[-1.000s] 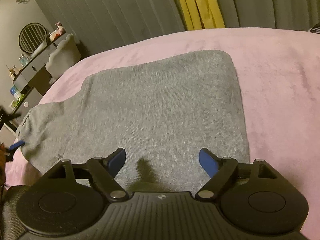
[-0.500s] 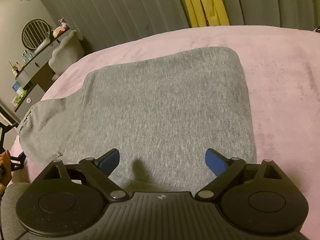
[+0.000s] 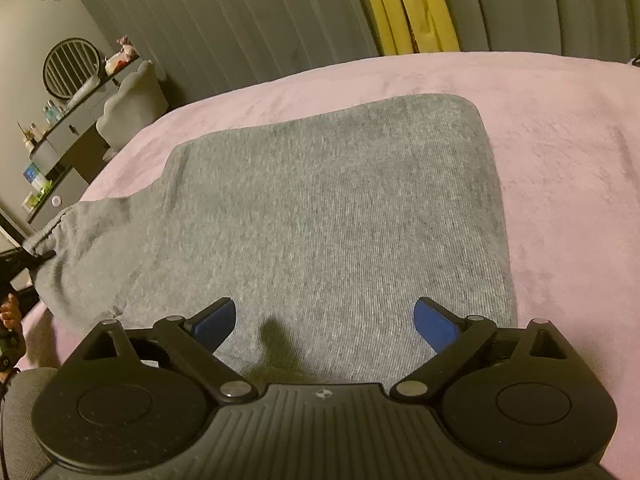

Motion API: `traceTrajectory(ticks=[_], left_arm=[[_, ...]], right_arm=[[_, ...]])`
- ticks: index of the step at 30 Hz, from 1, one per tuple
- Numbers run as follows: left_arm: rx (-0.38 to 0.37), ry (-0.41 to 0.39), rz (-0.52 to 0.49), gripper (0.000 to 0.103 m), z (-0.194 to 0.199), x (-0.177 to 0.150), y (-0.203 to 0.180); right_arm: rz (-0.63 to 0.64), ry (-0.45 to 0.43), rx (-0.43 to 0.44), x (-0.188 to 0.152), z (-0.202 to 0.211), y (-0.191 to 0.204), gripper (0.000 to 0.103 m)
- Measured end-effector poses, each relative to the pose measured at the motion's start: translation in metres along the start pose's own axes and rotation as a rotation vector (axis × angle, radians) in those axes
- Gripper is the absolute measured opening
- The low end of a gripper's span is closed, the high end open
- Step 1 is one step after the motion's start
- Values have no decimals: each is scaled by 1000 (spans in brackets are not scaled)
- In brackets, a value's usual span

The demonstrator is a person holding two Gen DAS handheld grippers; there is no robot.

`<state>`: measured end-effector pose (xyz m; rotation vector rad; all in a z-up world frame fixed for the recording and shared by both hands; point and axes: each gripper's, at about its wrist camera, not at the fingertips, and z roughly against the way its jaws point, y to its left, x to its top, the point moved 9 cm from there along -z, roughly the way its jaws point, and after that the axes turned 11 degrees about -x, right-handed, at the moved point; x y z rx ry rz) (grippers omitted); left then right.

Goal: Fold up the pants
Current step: 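Grasp the grey pants cuffs with the right gripper and lift them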

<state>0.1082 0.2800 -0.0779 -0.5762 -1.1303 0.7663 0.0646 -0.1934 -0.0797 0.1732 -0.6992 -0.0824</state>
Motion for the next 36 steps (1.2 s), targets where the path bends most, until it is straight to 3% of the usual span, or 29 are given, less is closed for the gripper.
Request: traceTrajectory(ticks=[3,6,10,12,13,15,16,17,18,20,22,24,27,30,33,36], left_arm=[[-35,-5,-261,21,12,-4,-68],[-125,22,-493,21,22,-32,-143],[-284,138,-684,22,22,-100,-224],[-327,219,-778,22,15,-144,-247],[-334,260,-820,25,12,-165,-253],[-344,403,-870,46,2,-214,-260],[-356,473,-864,66,-2,-235,-259],[-361,549,-851,79,-7,-253,-256],[-352,615,-837,77,-9,-266,-252],[-328,667,-823,77,-8,-274,-245],[-286,616,-823,83,-11,-253,-239],[-176,506,-768,93,-13,-216,-228],[1,329,-650,95,-2,-169,-201],[120,188,-524,96,5,-136,-167],[179,138,-451,96,-2,-125,-142],[202,162,-429,96,-8,-125,-130]], right_arm=[[-29,-4,18,2,2,-4,96],[-60,-7,34,3,3,-7,96],[-94,-20,44,5,6,-12,96],[-116,-30,45,6,9,-16,96],[-129,-35,49,6,10,-18,96],[-166,-47,59,8,14,-24,96],[-181,-51,65,9,15,-27,96],[-201,-57,73,9,17,-30,96],[-218,-63,79,10,19,-32,96],[-249,-75,93,11,22,-36,96],[-273,-87,114,13,26,-38,96],[-281,-93,135,14,27,-36,96],[-248,-106,162,16,33,-22,96],[-221,-106,236,25,34,1,96],[-232,-32,254,27,13,19,96],[-331,71,266,26,-19,21,92]])
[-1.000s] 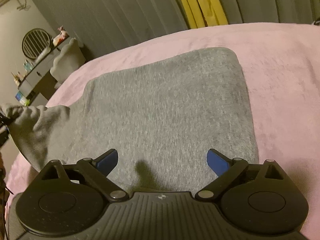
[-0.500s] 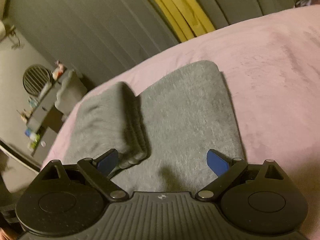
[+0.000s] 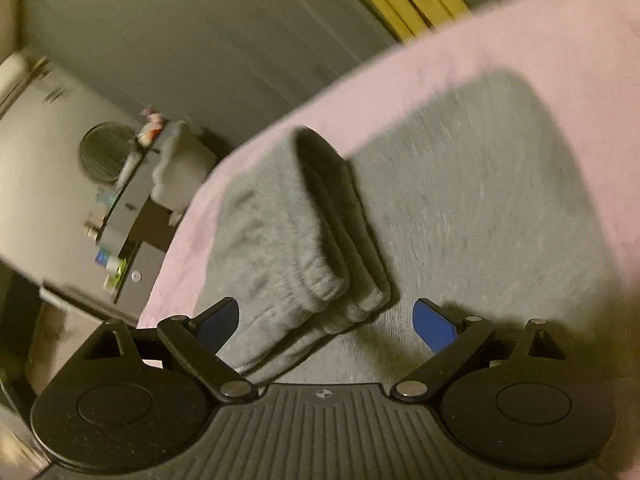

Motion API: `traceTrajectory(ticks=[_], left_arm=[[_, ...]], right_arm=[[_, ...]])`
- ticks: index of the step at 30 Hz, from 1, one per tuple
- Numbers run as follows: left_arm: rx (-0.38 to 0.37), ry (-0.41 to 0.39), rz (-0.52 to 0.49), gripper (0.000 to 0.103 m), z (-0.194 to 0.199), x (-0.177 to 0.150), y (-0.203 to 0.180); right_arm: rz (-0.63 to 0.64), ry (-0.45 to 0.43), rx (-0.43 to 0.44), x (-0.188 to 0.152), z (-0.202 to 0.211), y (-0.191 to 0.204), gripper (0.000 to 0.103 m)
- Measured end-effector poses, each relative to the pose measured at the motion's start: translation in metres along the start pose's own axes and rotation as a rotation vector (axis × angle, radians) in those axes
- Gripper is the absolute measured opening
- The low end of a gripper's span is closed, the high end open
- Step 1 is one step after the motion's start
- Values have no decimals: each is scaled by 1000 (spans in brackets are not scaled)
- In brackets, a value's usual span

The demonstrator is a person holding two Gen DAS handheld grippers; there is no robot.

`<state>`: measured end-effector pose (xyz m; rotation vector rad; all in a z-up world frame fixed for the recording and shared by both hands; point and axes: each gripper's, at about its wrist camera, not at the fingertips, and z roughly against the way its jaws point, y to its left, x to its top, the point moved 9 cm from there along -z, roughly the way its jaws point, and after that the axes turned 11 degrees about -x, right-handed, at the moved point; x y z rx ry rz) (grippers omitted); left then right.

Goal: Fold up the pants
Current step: 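Grasp the grey pants cuffs with the right gripper and lift them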

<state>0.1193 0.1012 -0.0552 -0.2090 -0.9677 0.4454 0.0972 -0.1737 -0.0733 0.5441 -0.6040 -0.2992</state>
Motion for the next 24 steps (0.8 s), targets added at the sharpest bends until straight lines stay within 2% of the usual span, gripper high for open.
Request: traceTrajectory(ticks=[2,3,5,8,10,13,15,17,19,21,22,24], left_arm=[[-15,-3,-14,96,-3,-2,-1],[-21,-10,-19,96,-2,-3,0],[-41,-12,-14,96,0,-2,0],[-58,-6,23,96,-8,-7,8],[-64,-10,48,96,-3,-9,6],[-78,-27,59,96,10,-14,-3],[-81,-24,52,96,9,-15,-8],[-79,-13,47,96,4,-17,-8],[-75,-12,48,96,2,-18,-9],[-67,-20,53,96,2,-17,-6],[-66,-22,59,96,3,-17,-5],[-101,-29,70,96,6,-16,-7]], right_arm=[[-79,25,10,3,-16,-7,82],[-131,37,12,5,-26,-12,80],[-190,26,43,8,-37,-14,71],[-230,36,63,8,-45,-10,64],[-268,61,120,9,-45,-10,63],[-351,122,217,5,-51,-14,66],[-345,123,217,6,-55,-11,73],[-322,121,220,8,-58,-1,91],[-307,117,211,12,-63,11,91],[-278,105,142,11,-68,18,73],[-248,90,85,11,-69,20,54],[-193,53,37,13,-64,32,48]])
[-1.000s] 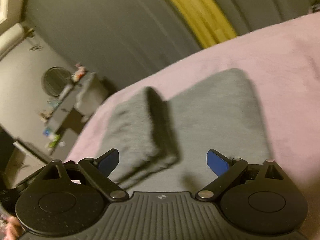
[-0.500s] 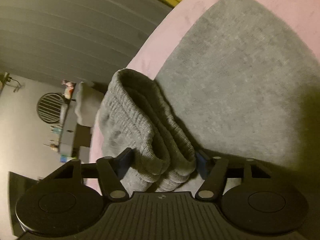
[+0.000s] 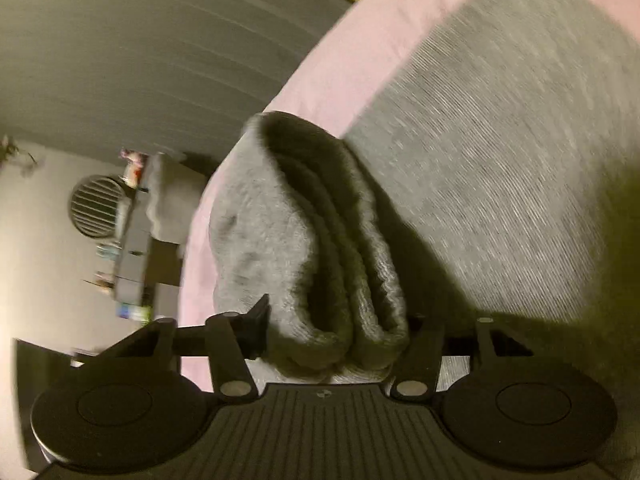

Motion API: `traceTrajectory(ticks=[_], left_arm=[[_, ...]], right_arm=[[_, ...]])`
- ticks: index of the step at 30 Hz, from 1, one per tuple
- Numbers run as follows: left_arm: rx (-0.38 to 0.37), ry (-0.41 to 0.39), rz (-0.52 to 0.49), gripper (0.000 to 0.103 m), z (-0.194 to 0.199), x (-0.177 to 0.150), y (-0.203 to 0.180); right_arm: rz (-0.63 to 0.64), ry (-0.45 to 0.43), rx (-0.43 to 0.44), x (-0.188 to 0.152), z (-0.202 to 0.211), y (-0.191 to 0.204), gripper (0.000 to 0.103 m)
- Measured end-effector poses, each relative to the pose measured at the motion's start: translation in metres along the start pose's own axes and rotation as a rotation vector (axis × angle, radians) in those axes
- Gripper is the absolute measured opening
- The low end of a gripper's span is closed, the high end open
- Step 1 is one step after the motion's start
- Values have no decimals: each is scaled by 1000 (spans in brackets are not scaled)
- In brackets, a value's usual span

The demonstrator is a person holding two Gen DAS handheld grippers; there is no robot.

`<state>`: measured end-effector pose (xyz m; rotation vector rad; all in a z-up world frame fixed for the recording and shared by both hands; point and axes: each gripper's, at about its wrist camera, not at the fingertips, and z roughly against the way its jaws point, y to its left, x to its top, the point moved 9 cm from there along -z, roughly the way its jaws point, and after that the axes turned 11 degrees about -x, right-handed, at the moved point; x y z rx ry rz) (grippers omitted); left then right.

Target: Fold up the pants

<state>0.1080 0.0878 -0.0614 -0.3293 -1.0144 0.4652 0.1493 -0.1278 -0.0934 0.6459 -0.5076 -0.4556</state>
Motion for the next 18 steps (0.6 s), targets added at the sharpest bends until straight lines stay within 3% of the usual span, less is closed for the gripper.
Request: traceTrajectory(ticks=[5,10,14,18], left_arm=[[-166,-73,-11,96,29,5,-16],[-208,-92,31,96,41,7,-14],[-221,-41,6,96,36,0,-21],[-283,98,-39,96,20,-17,-38]], right_arm=[[60,-89,81,6,46,49,43],[87,-195,163,21,102,76,43],[66,-266,190,34,139,65,43],[13,-306,70,32,143,8,43]])
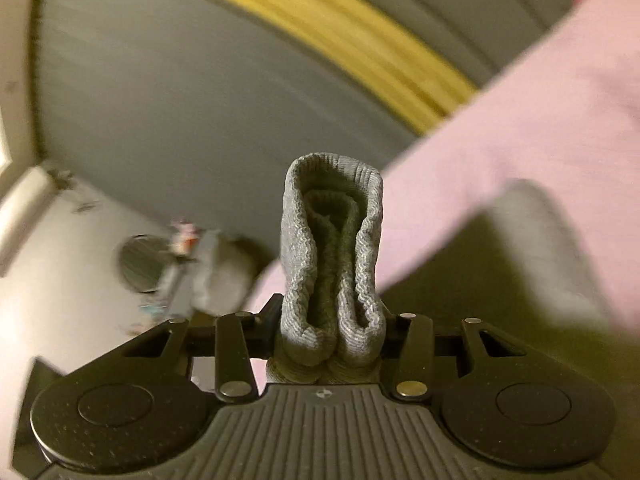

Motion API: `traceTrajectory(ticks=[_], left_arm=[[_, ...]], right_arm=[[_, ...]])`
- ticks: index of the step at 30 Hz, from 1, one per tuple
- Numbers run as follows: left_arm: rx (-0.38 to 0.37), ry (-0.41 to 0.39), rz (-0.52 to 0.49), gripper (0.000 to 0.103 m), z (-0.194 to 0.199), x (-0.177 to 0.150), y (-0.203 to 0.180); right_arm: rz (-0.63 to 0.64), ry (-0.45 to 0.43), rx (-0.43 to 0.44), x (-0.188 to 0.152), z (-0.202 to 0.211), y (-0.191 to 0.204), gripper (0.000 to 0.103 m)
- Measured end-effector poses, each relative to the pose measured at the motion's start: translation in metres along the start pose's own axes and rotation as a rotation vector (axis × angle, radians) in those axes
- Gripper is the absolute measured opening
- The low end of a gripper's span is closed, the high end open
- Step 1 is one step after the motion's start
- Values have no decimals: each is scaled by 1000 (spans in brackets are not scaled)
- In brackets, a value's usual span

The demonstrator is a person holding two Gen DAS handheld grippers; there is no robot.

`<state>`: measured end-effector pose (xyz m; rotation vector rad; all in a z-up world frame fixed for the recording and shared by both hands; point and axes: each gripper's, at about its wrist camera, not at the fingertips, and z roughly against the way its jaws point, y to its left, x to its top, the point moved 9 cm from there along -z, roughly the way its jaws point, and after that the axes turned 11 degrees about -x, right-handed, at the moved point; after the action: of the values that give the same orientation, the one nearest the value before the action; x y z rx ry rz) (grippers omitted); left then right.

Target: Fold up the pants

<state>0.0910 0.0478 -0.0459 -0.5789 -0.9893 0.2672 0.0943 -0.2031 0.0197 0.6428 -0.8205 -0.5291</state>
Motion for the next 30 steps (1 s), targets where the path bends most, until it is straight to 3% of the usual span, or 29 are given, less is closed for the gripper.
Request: traceTrajectory(ticks=[2,4,6,8,9,10,11,13,16,21,23,25,28,30], left_arm=[[-1,81,-21,96,-11,-10,-5],[16,129,-40,96,-18,-17,-7],[27,159,-41,96,-23,-21,-7],[40,179,-32,96,-27,-24,-5],[49,185,-30,96,-28,-25,-4],[60,193,-32,97,-32,-26,-3],[74,204,-39,96,-35,-28,-2],[93,212,-54,97,-35,-30,-2],[103,204,-73,96,-32,-30,-5],[106,180,-57,96,-28,-26,-3],[106,184,-62,96,-29,-28,-4],[108,194,-68,96,-29,-29,-4],[123,206,-82,96,-31,-29,-5],[130,206,-86,96,-31,-29,-5]], right_arm=[[29,18,-136,-11,-11,-37,44],[-21,129,-273,-31,-31,-79,49],[-100,156,-259,-37,-38,-95,57],[-125,176,-210,-32,-42,-89,81],[-125,190,-193,-30,-48,-84,83],[-111,194,-206,-29,-53,-80,83],[-83,193,-224,-30,-58,-76,76],[-12,181,-259,-31,-67,-64,46],[29,149,-213,-28,-49,-50,44],[-30,83,-6,-5,-13,-14,43],[-46,44,21,3,-5,-22,44],[-17,30,-71,3,-11,-40,44],[2,141,-302,-21,-49,-80,45],[-17,149,-314,-27,-56,-87,45]])
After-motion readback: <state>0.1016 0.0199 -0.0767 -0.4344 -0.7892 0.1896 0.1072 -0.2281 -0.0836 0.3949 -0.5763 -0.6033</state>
